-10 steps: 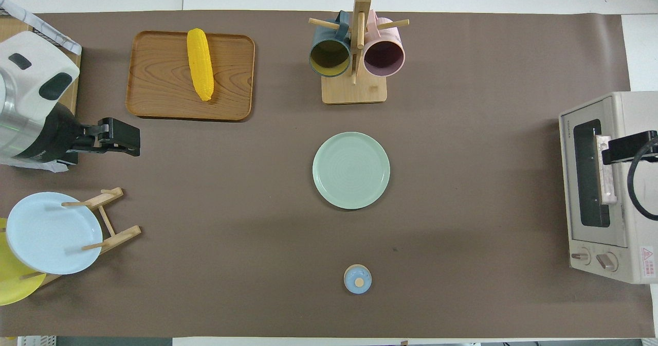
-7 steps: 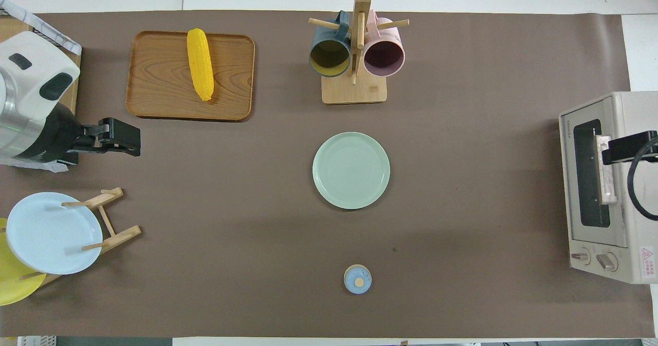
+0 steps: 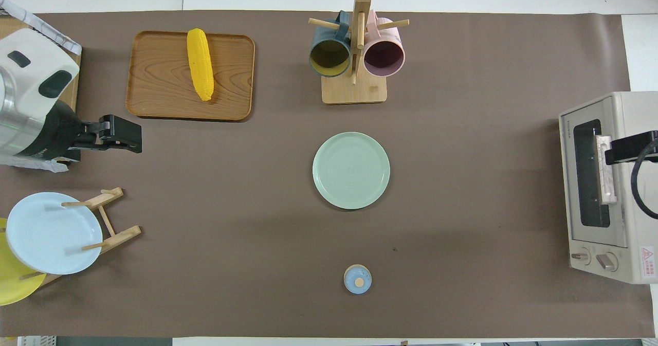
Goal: Put corn in oven
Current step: 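Move the left gripper toward the yellow corn on the wooden tray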
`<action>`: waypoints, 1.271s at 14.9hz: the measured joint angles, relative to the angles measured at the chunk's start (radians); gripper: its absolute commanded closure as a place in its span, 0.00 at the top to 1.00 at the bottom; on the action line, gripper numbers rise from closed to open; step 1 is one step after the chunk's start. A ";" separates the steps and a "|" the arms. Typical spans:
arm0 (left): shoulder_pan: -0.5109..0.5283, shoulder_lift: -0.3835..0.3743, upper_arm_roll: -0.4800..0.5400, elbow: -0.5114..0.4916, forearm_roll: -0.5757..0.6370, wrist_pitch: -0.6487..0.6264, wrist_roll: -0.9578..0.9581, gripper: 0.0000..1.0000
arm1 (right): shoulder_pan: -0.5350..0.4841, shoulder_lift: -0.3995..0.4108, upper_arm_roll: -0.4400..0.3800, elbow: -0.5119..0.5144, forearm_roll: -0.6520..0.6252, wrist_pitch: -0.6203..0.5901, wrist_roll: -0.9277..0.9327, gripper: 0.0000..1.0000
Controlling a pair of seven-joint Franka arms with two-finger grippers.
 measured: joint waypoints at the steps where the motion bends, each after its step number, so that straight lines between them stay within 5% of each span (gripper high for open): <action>1: 0.000 0.000 -0.001 0.000 -0.002 0.002 0.000 1.00 | 0.001 0.000 0.001 0.000 0.000 0.000 -0.004 0.00; 5: 0.001 0.000 0.001 -0.003 -0.003 0.008 -0.001 1.00 | -0.001 -0.006 0.001 -0.039 0.000 0.034 -0.010 0.00; 13: 0.001 0.012 0.000 -0.029 -0.004 0.117 0.000 1.00 | -0.130 -0.046 -0.012 -0.337 -0.017 0.308 -0.005 0.00; 16: 0.001 0.094 0.002 -0.027 -0.004 0.199 0.002 1.00 | -0.137 -0.056 -0.009 -0.393 -0.021 0.345 0.042 0.00; 19: 0.002 0.277 0.006 0.039 -0.004 0.280 0.005 1.00 | -0.137 -0.060 -0.007 -0.426 -0.021 0.390 0.053 0.00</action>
